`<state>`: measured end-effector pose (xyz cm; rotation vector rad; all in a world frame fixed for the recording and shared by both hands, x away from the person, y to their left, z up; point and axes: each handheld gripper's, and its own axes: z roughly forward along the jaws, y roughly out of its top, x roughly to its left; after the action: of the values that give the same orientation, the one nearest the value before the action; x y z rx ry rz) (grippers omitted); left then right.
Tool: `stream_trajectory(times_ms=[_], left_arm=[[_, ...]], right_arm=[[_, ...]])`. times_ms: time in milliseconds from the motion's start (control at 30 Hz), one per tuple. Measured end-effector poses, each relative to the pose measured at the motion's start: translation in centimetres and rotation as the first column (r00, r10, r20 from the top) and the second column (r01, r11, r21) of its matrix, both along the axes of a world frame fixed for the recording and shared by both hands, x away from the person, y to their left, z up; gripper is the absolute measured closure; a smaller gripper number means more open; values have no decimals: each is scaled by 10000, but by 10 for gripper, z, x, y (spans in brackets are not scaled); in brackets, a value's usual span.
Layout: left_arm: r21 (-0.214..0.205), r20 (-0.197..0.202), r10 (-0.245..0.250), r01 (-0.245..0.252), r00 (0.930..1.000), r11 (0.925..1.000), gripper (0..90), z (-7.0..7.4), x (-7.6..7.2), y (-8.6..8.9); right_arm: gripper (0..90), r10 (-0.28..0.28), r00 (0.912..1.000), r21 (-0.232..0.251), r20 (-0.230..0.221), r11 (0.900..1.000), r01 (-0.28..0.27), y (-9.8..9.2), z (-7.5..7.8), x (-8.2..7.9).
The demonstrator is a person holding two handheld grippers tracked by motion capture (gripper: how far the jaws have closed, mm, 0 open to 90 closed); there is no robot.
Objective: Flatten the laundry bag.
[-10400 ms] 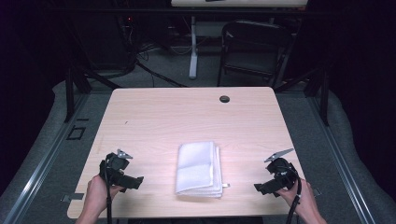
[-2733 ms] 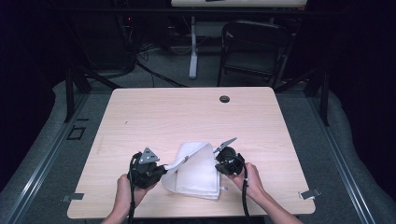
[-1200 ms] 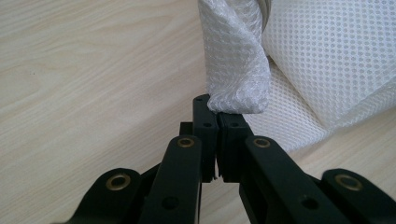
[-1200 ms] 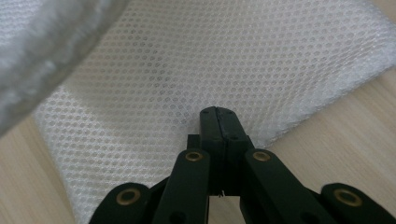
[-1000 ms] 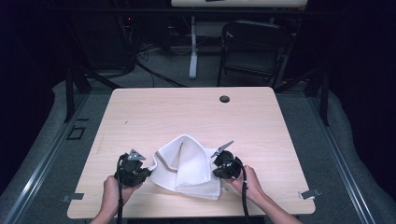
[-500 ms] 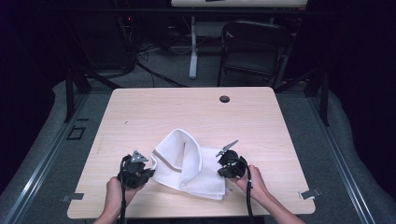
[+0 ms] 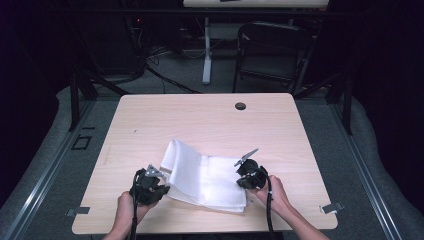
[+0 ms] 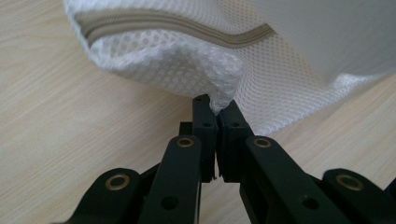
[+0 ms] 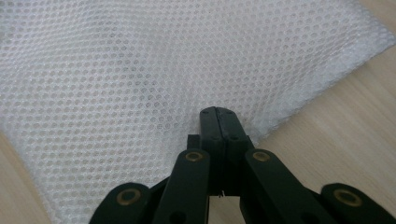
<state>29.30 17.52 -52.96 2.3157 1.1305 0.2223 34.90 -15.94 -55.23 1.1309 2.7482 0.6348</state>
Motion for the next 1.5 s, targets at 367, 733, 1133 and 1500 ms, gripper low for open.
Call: stream_trajectory(times_ms=[367, 733, 1133, 1500], left_arm=[[-326, -367, -413, 401, 9985, 9987, 866, -1, -5, -9], [-513, -1639, -617, 539, 9845, 9972, 561, -1, -8, 6], [-473, -1290, 92, -154, 9916, 9988, 197, 13, -11, 29], [-857, -179, 364, -378, 9992, 9956, 139, 27, -10, 35]], right_arm=[[900, -195, 9997, -153, 150, 9997, 197, -8, 0, 5], [900, -130, 9996, -251, 262, 9996, 136, -14, 0, 8], [900, 27, 9995, -385, 306, 9993, -15, -19, 1, 11], [639, 221, 9972, 420, 717, 9988, -251, -31, 24, -2]])
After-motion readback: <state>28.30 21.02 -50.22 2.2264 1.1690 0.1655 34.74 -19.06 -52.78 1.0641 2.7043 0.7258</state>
